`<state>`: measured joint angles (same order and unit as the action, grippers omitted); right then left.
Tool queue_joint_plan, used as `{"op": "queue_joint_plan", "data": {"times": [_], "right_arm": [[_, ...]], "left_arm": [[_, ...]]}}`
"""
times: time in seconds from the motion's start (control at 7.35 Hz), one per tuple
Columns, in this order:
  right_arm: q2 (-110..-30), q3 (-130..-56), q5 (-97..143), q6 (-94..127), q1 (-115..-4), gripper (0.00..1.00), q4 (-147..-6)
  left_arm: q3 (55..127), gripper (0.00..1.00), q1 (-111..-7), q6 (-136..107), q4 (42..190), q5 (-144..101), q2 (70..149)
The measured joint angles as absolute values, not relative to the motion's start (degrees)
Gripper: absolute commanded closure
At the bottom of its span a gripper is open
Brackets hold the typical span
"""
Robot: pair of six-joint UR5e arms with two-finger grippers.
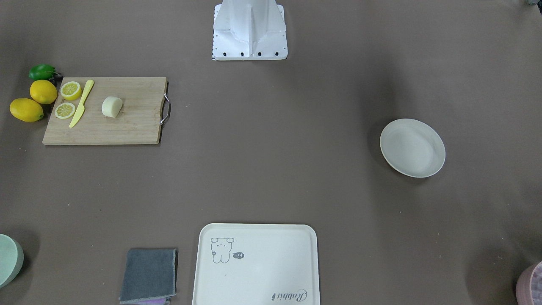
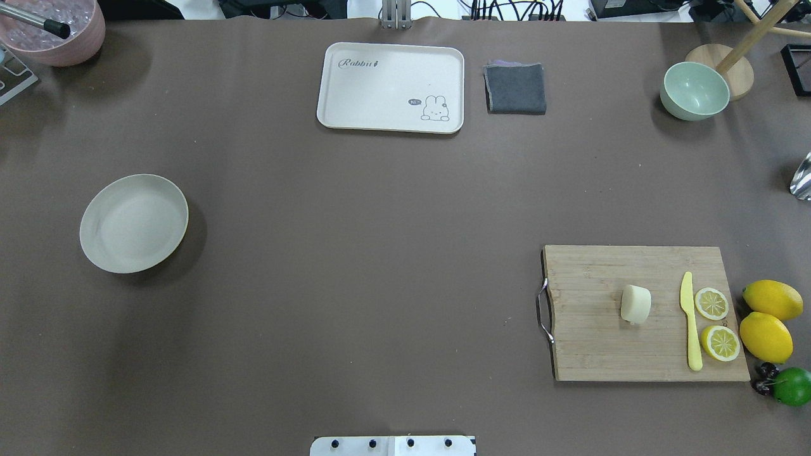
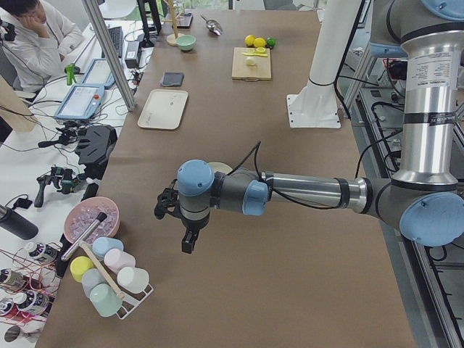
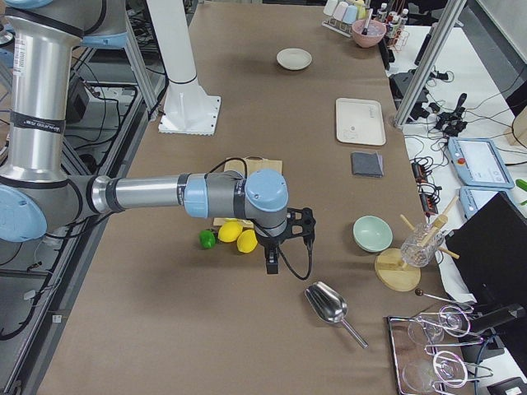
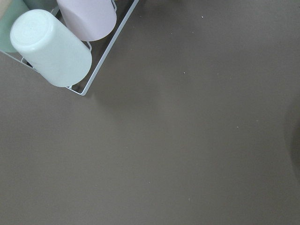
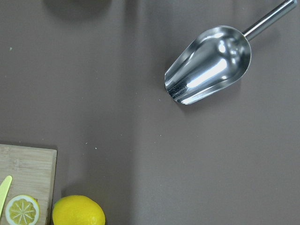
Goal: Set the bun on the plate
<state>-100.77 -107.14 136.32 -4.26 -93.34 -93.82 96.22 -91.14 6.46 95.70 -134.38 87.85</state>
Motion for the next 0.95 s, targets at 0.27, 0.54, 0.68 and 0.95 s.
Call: {"op": "queue_joint_plan", "data": {"times": [0.27,0.54,0.68,0.95], "right_arm": [[-100.6,-107.4,136.3,-4.3,-93.4,0.0,-93.8],[-100.5,-107.8,136.2,-4.3,-93.4,0.0,-93.8],[-100.1,-108.3,136.1,-4.0,-93.4,0.0,-93.6],[-98.4,-109.1,135.8,-4.0,-94.1,0.0,-89.8]], "left_arm": [[96.2,0.02,-91.2,6.6,99.5,-134.4,86.6],[96.1,0.02,-91.3,6.5,105.7,-134.5,84.6],[96.1,0.02,-91.3,6.4,107.3,-134.5,84.2],[96.5,0.02,-91.4,6.4,109.0,-134.6,84.6]]}}
